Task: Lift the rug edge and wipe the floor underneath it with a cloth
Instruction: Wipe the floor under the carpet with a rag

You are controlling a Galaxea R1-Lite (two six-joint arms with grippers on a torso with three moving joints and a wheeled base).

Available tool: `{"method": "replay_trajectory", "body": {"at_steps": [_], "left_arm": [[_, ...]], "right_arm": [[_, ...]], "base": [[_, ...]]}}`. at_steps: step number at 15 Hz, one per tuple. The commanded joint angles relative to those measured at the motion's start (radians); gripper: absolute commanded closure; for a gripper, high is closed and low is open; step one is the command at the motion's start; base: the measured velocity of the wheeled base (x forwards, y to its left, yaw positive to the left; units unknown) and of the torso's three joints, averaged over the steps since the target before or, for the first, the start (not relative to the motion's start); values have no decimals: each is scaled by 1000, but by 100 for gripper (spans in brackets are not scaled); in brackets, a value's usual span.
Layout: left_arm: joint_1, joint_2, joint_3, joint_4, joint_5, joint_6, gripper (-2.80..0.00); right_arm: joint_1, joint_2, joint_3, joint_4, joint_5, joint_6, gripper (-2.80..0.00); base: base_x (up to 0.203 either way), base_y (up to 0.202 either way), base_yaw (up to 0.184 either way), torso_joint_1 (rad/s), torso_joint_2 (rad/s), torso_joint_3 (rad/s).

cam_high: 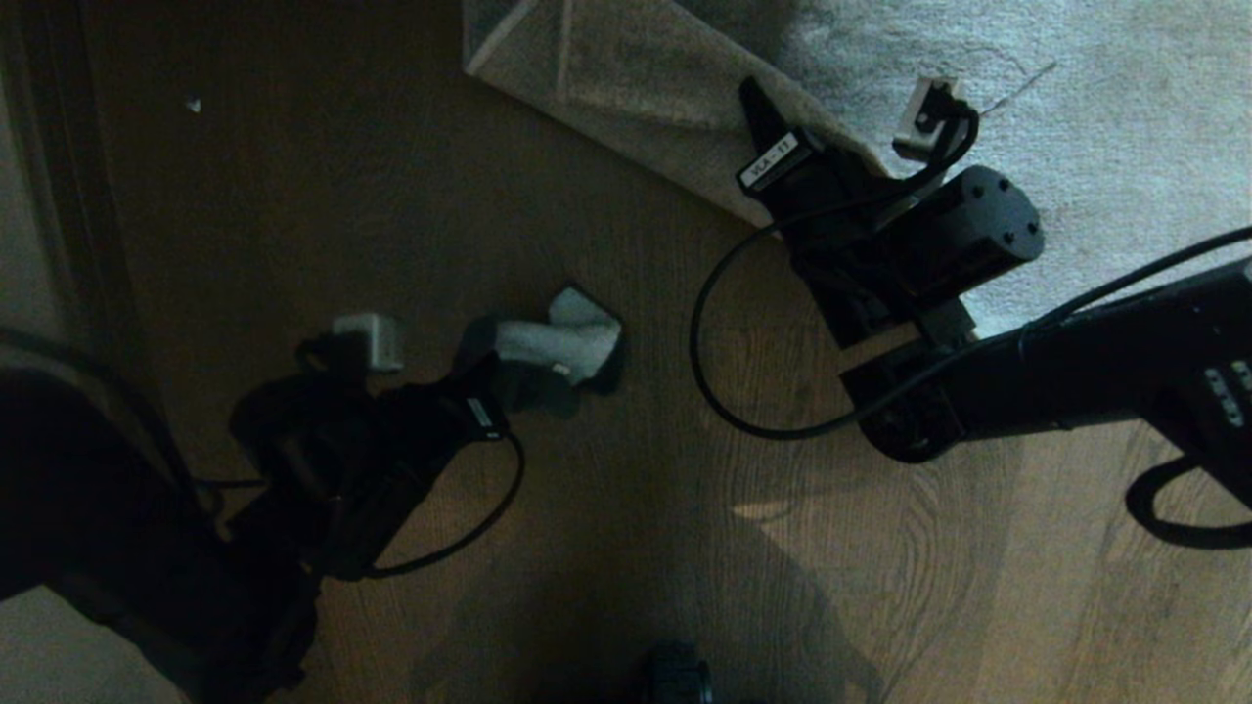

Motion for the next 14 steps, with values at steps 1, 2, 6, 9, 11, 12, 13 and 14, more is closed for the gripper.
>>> {"method": "replay_trajectory", "body": {"at_steps": [1, 2, 6, 9, 11, 12, 13, 14], "left_arm": [[39, 2, -4, -48, -13, -2, 0], [58, 2, -5, -48, -25, -2, 0], [104, 6, -5, -48, -35, -2, 0], [151, 7, -11, -48, -65, -2, 0], [182, 15, -29, -47, -77, -2, 0], [193, 19, -32, -46, -87, -2, 0], [199, 19, -32, -46, -98, -2, 0], [198, 19, -32, -46, -98, -1, 0]], "right_arm": [[0, 2, 0, -48, -1, 3, 0], [0, 2, 0, -48, -1, 3, 0], [0, 2, 2, -48, -2, 1, 0], [2, 2, 2, -48, -2, 1, 0], [2, 2, 2, -48, -2, 1, 0], [2, 2, 2, -48, -2, 1, 0], [0, 2, 3, -48, -2, 1, 0], [2, 2, 3, -48, -2, 0, 0]], "base": [[0, 0, 0, 0, 0, 0], [0, 0, 0, 0, 0, 0], [0, 0, 0, 0, 0, 0], [0, 0, 0, 0, 0, 0], [0, 0, 0, 0, 0, 0], [0, 0, 0, 0, 0, 0], [0, 0, 0, 0, 0, 0], [0, 0, 0, 0, 0, 0]]}}
